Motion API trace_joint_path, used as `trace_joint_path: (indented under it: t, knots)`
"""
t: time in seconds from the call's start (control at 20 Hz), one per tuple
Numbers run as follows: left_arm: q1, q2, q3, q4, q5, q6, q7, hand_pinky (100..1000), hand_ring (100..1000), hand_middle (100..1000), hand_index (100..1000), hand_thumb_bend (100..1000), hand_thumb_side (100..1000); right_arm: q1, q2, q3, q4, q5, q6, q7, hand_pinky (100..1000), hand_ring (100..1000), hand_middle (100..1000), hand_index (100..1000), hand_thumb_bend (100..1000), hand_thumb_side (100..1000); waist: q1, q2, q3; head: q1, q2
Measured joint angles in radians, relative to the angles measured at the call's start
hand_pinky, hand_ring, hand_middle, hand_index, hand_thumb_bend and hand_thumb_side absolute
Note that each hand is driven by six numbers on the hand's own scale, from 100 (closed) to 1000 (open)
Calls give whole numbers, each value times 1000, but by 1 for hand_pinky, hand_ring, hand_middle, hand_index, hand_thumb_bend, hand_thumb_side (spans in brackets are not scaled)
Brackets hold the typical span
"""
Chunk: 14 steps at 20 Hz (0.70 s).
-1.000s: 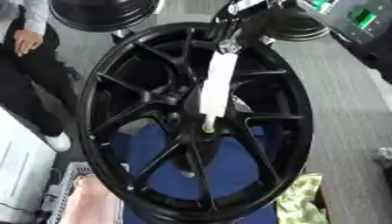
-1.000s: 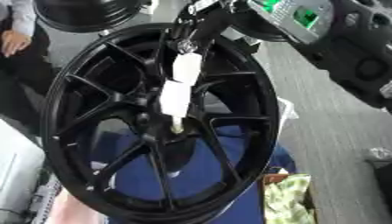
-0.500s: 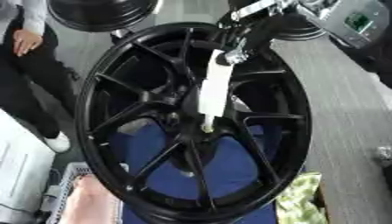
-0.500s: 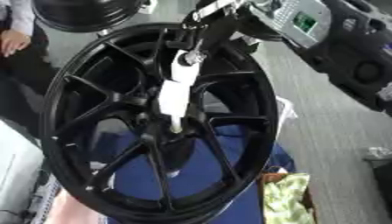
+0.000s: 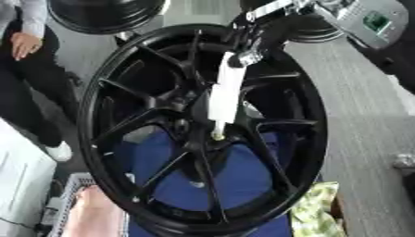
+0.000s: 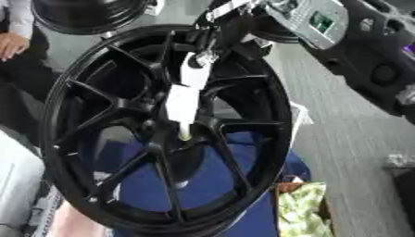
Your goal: Pull the pin out of the wheel hub.
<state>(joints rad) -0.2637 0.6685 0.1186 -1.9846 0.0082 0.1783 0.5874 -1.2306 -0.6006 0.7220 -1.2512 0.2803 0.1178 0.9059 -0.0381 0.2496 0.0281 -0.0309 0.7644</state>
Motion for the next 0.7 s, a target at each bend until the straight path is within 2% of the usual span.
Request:
trace_joint_path:
  t: [0.45, 0.7]
  knots:
    - [1, 0, 0, 0, 0, 1, -3, 643, 996, 741, 766, 503, 736, 5, 4, -10, -1, -23, 1, 2, 926, 907, 838, 974, 105, 685, 0, 0, -1, 0, 0]
    - [7, 0, 0, 0, 0, 3, -4, 644, 996, 741, 766, 503, 735, 7, -25, -21, -61, -46, 29, 2, 922, 898, 831, 971, 100, 664, 0, -2, -6, 1, 0]
